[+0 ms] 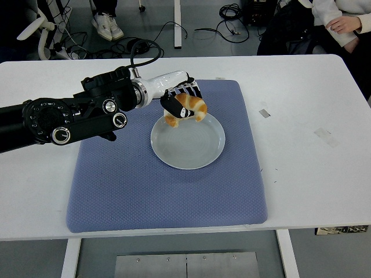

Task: Place the bread on the plate

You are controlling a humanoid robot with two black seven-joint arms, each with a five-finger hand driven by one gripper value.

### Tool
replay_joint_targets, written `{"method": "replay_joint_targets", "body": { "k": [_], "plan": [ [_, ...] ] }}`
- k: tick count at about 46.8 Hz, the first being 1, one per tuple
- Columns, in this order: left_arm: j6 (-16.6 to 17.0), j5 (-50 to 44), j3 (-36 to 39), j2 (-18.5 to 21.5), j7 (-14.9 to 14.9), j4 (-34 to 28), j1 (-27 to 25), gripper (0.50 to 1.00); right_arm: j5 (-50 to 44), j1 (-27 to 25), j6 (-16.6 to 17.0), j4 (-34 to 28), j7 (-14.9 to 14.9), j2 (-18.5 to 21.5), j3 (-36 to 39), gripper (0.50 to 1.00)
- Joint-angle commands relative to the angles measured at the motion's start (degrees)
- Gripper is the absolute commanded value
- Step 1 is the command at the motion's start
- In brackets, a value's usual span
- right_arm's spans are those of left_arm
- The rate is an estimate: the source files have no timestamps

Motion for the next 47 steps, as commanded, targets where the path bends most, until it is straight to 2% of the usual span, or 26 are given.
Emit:
{"method": "replay_joint_targets", "body": {
  "k": [1, 37, 47],
  "plan": [
    [-0.01, 0.31, 0.86, -0.14, 0.04, -0.58, 0.07, 0.551, 0.0, 0.0, -0.01, 0.0, -0.03, 0.0, 0.0, 1.0],
    [0.34, 2.42, 3.32, -1.28, 0.04, -0.84, 2.0, 0.554, 0.0, 0.0, -0.01, 0.0, -0.03, 0.0, 0.0, 1.0],
    [0.43, 3.21, 4.72, -1.72, 0.04, -0.84, 2.27, 0.581, 0.0, 0.0, -0.01, 0.0, -0.03, 0.0, 0.0, 1.0]
  ]
}}
